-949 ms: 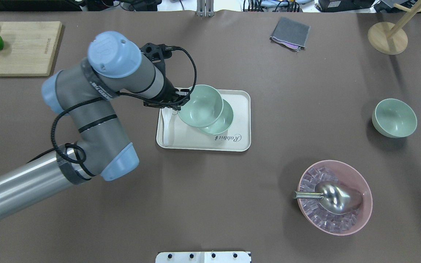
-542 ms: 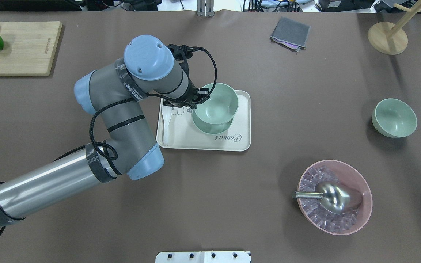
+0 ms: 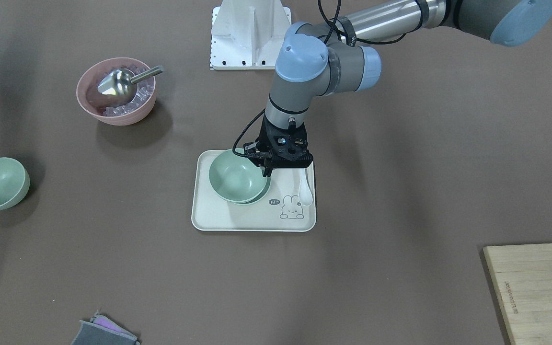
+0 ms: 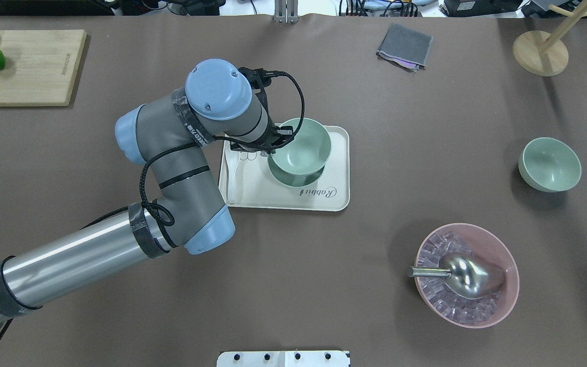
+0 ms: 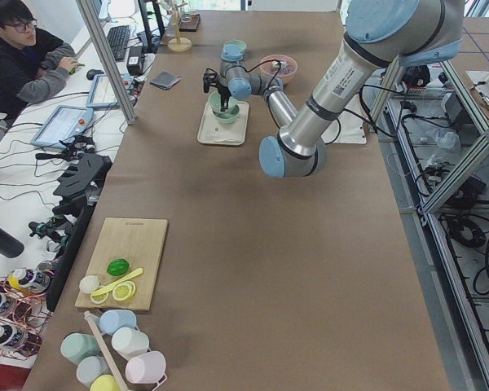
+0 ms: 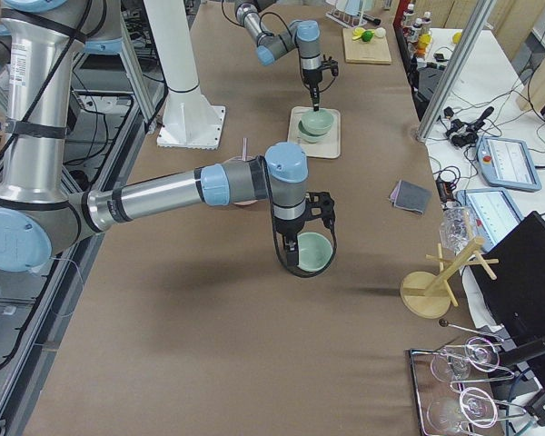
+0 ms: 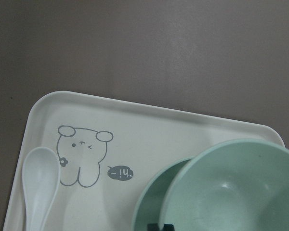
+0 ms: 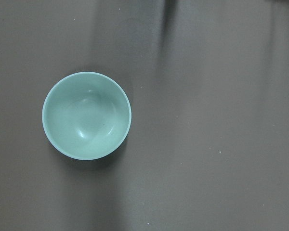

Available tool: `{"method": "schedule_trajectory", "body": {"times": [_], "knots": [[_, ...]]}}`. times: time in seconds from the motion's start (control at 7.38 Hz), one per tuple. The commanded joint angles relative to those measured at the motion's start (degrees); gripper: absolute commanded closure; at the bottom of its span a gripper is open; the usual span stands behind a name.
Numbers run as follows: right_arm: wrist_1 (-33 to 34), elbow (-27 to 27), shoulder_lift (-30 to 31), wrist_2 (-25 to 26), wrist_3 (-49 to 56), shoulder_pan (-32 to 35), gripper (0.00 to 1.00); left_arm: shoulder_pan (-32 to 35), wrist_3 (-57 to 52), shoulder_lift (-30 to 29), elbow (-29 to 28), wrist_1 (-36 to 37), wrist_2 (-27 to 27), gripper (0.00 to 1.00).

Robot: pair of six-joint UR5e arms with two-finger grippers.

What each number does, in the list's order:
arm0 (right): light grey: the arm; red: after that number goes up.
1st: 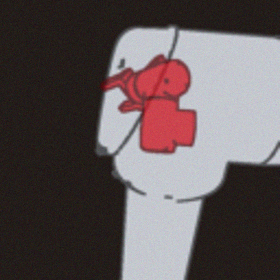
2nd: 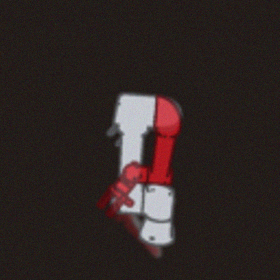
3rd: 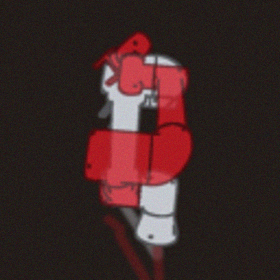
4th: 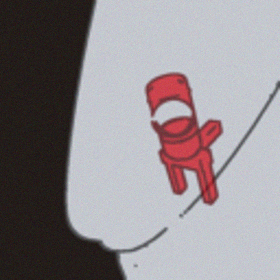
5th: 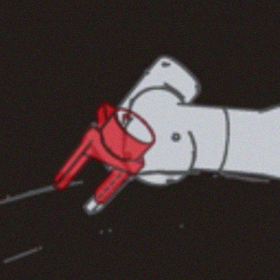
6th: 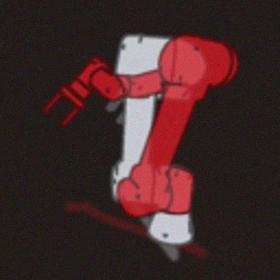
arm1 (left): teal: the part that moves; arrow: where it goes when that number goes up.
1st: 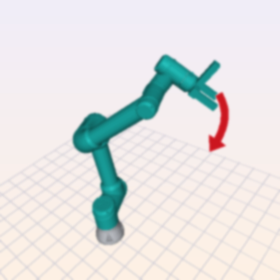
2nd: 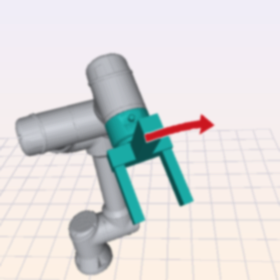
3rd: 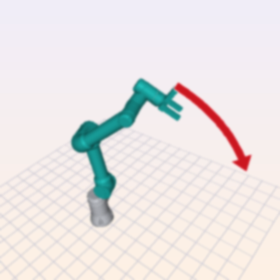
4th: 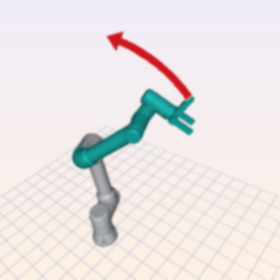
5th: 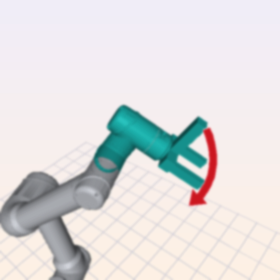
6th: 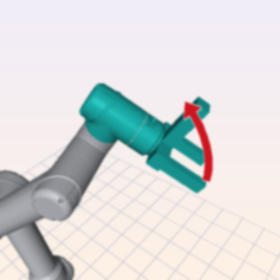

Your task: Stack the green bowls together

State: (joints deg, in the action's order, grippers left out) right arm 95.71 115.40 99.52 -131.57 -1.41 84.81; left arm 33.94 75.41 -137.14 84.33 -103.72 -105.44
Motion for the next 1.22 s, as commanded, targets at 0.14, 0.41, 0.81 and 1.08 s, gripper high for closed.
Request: {"method": "schedule_trajectory", "body": {"times": [0.14, 0.41, 0.81, 1.08], "knots": [[0.0, 0.0, 0.0, 0.0, 0.0, 0.0, 0.0, -1.4, 0.0, 0.7, 0.0, 0.1, 1.4, 1.0], [0.0, 0.0, 0.1, 0.0, 0.0, 0.0, 0.0, -1.5, 0.1, 1.0, 0.1, 0.0, 1.9, 1.0], [0.0, 0.0, 0.1, 0.0, 0.1, 0.0, 0.0, -1.6, 0.1, 1.0, 0.1, 0.0, 2.2, 1.0], [0.0, 0.0, 0.2, 0.0, 0.0, 0.0, 0.0, -2.6, 0.1, 1.1, 0.0, 0.1, 3.3, 1.0]]}}
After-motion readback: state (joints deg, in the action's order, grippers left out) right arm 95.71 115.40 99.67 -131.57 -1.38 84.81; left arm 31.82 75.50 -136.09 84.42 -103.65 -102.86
